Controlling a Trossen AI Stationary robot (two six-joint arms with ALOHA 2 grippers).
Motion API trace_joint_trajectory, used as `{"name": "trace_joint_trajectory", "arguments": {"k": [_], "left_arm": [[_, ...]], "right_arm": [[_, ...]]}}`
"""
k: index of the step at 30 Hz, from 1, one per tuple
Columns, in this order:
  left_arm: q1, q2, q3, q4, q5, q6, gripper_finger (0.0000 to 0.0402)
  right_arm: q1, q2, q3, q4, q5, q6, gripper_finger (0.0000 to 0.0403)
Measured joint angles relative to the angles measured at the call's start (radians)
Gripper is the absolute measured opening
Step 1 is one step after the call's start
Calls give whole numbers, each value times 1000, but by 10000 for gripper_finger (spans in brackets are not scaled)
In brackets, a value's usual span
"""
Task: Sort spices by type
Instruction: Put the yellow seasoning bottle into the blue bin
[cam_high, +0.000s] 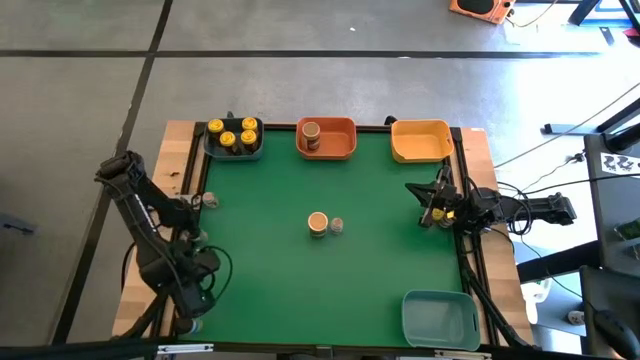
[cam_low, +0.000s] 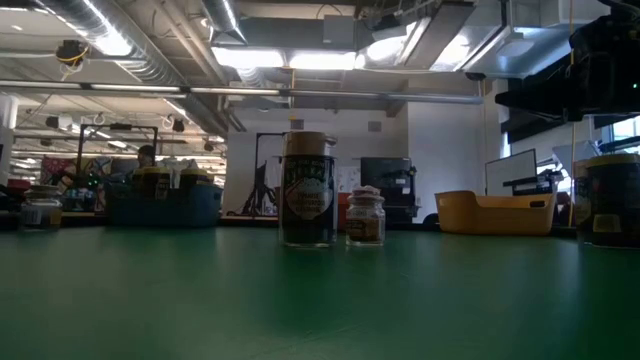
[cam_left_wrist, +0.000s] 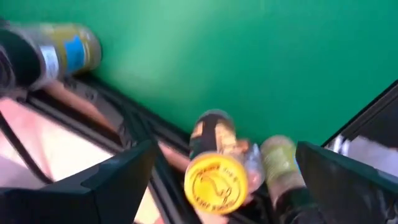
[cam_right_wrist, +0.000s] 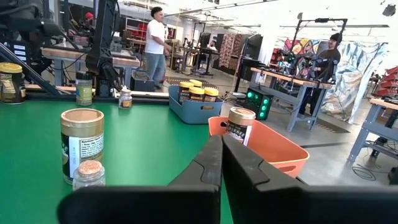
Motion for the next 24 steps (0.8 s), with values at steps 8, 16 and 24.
{"name": "trace_joint_trajectory", "arguments": {"k": [8,16,24], "left_arm": [[-77,0,-62,57,29,-83,384],[-130,0,-129,128,75,-131,384],[-164,0,-181,181,78,-156,384]], "right_arm": [[0,0,0,0,0,1,12],[0,0,0,-3,0,2,12],[0,0,0,-3,0,2,12]]}}
